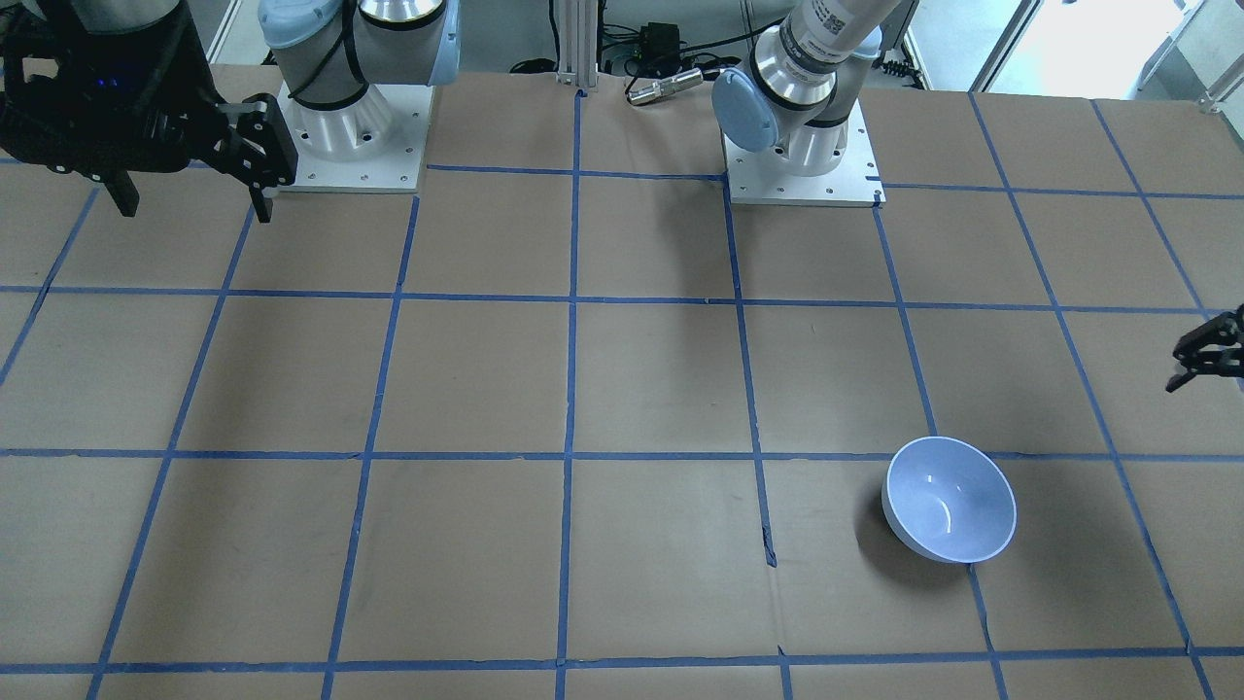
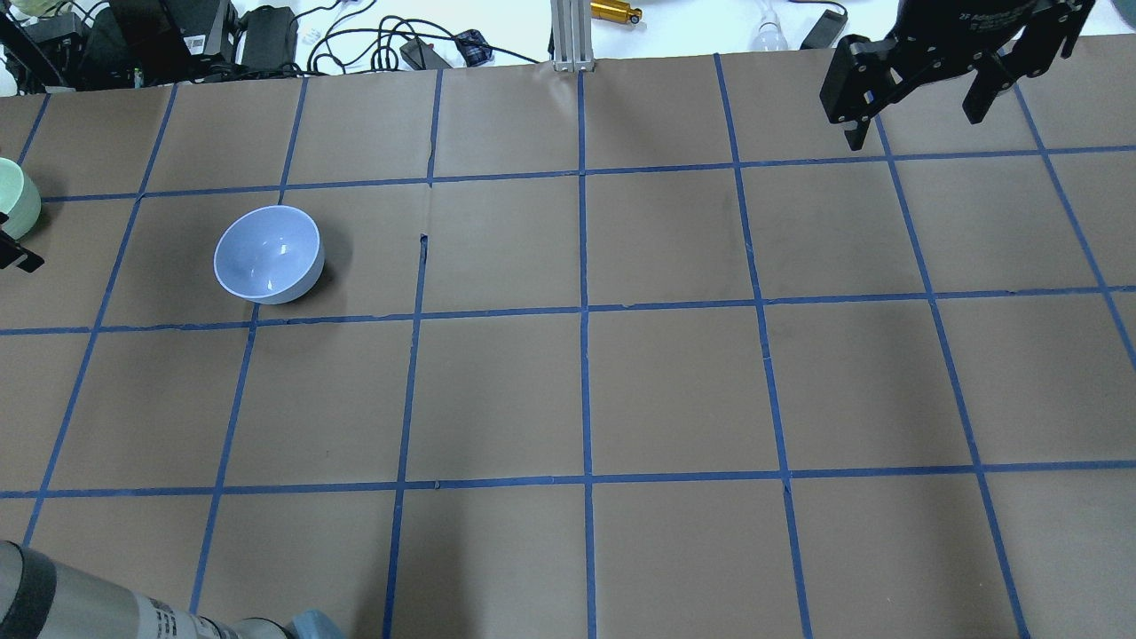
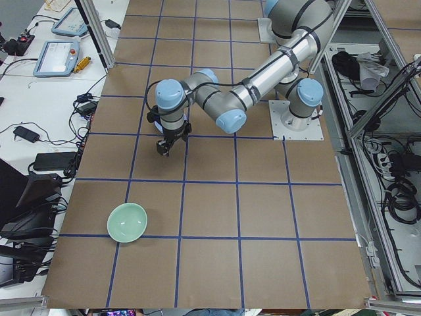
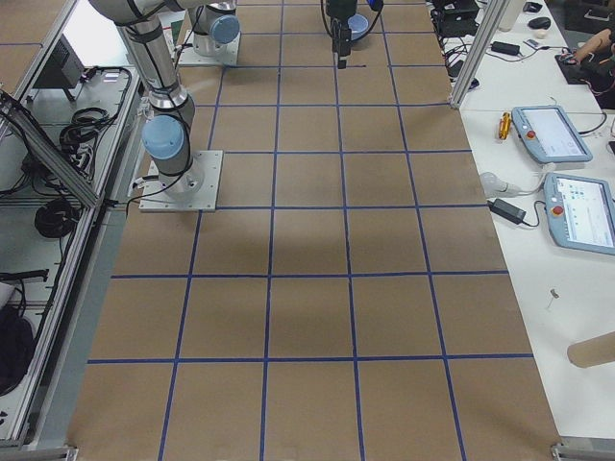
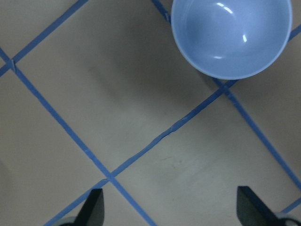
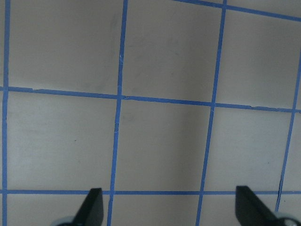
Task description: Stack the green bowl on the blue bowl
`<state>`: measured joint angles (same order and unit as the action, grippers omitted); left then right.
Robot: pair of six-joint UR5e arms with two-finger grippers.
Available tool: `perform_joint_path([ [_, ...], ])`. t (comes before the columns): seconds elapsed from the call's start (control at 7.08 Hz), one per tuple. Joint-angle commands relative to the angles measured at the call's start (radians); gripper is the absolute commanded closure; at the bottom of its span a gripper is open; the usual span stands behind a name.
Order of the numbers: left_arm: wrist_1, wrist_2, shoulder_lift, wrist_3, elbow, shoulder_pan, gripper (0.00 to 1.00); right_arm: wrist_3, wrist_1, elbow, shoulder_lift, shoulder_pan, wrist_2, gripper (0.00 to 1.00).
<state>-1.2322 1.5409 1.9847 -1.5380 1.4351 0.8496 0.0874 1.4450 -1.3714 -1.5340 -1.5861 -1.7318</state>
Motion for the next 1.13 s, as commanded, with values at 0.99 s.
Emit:
perform_joint_path([
  [0.99, 0.008, -0.054, 0.503, -0.700, -0.517, -0.146, 0.00, 0.000, 0.000, 0.000, 0.000, 0.000, 0.000, 0.00],
])
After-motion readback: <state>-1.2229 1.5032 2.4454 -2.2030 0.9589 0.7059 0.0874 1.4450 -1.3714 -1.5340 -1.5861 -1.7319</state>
